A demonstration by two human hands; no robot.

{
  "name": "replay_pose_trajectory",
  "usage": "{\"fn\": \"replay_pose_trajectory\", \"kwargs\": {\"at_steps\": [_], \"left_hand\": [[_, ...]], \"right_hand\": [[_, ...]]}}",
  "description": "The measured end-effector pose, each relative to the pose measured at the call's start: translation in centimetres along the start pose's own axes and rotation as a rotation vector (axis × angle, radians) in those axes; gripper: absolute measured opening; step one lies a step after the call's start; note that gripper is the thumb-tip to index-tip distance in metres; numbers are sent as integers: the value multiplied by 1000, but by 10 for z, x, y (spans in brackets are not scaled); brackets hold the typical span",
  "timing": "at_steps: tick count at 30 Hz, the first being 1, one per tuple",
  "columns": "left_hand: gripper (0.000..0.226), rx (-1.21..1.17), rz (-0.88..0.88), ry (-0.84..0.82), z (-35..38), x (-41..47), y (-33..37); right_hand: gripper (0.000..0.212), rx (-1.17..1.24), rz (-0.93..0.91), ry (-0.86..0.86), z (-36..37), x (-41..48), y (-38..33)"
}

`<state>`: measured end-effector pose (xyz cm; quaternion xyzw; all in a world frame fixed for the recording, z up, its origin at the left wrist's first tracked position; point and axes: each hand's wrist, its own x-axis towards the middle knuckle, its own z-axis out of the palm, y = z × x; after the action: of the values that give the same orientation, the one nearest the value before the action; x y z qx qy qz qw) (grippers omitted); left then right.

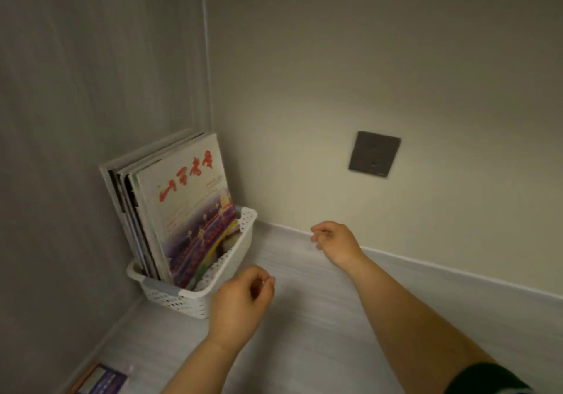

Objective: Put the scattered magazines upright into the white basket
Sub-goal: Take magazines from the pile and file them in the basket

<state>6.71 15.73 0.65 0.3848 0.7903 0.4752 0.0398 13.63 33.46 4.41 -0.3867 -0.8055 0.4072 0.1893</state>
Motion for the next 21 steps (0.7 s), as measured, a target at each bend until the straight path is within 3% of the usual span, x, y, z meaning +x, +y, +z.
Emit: {"fn": "replay_pose_trajectory", "kwargs": {"at_steps": [9, 13, 17, 19, 21], "left_hand": [[36, 66, 43, -291, 159, -77, 117], [35, 70, 134, -436, 236, -113, 176], [34, 115, 242, -616, 303, -148, 224], [22, 107, 310, -714, 333, -164, 242], [12, 140, 384, -764, 361, -175, 257]], "right_hand": [[23, -155, 164, 163, -208, -122, 166], [28, -334, 363, 257, -293, -194, 260], [28, -329, 611, 425, -355, -272, 334], [30, -342, 696, 512, -375, -308, 364], [36, -448, 787, 469, -389, -339, 395]]}}
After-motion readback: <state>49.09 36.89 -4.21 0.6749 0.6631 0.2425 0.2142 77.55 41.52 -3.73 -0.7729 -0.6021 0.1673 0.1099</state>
